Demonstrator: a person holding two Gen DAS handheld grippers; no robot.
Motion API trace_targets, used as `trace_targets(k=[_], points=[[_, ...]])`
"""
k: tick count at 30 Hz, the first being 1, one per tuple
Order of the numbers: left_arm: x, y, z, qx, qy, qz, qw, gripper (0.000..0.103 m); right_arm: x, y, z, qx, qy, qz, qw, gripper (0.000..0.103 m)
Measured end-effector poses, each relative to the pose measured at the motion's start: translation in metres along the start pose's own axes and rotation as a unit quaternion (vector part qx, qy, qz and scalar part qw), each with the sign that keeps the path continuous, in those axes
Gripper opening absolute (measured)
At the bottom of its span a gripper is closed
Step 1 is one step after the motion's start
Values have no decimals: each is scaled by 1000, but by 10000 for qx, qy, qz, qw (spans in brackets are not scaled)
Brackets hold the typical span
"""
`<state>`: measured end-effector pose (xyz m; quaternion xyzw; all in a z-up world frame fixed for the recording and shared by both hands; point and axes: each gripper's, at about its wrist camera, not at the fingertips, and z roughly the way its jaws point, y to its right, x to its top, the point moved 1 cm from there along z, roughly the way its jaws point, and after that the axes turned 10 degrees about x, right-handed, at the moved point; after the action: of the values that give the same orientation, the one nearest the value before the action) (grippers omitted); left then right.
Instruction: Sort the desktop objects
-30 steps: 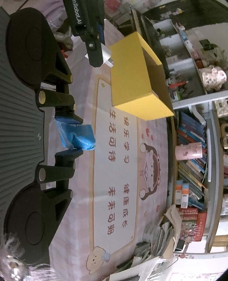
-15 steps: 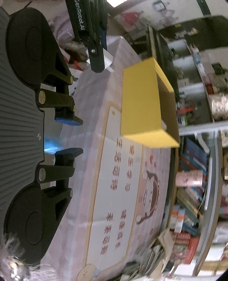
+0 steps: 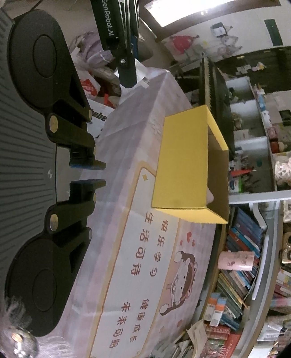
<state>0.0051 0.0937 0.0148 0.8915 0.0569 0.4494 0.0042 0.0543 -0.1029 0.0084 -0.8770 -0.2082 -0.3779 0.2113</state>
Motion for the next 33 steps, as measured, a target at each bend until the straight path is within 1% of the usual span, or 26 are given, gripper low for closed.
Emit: trace_targets(k=[5,8,11,14,17,19,20,21,23,25,29,32,33], points=[[0,-8,-1,128,46,-141,9998,25,-1,-3,5,73,-112,-108,9999,8],[-2,-17,-6,359,92,-367,9986,25,1,-5,13,208,-310,-267,9989,8],[-7,-30,-13,675,94,-750,9948,25,4,-12,22,463,-531,-573,9959,8],[-12,-43,-22,1111,107,-1102,9876,25,7,-21,38,815,-769,-924,9894,8],[-18,-54,-34,1633,100,-1501,9750,25,10,-33,53,1286,-1001,-1327,9777,8],[-24,-59,-43,2048,120,-1720,9635,25,12,-41,63,1636,-1087,-1645,9666,8],[-26,-61,-47,2284,109,-1847,9558,25,13,-46,68,1810,-1157,-1785,9602,8],[-29,-62,-53,2543,92,-2041,9453,25,14,-50,74,1988,-1246,-1898,9534,8],[-34,-65,-64,2928,101,-2351,9268,25,16,-57,83,2385,-1377,-2141,9372,8],[-41,-63,-74,3350,71,-2615,9052,25,17,-66,91,2742,-1447,-2399,9200,8],[-59,-59,-92,3992,-33,-3045,8648,25,12,-81,108,3362,-1669,-2753,8850,8],[-72,-54,-105,4318,-94,-3248,8414,25,0,-93,116,3681,-1865,-3007,8598,8],[-78,-53,-108,4408,-148,-3330,8334,25,-4,-96,116,3759,-1922,-3060,8533,8]])
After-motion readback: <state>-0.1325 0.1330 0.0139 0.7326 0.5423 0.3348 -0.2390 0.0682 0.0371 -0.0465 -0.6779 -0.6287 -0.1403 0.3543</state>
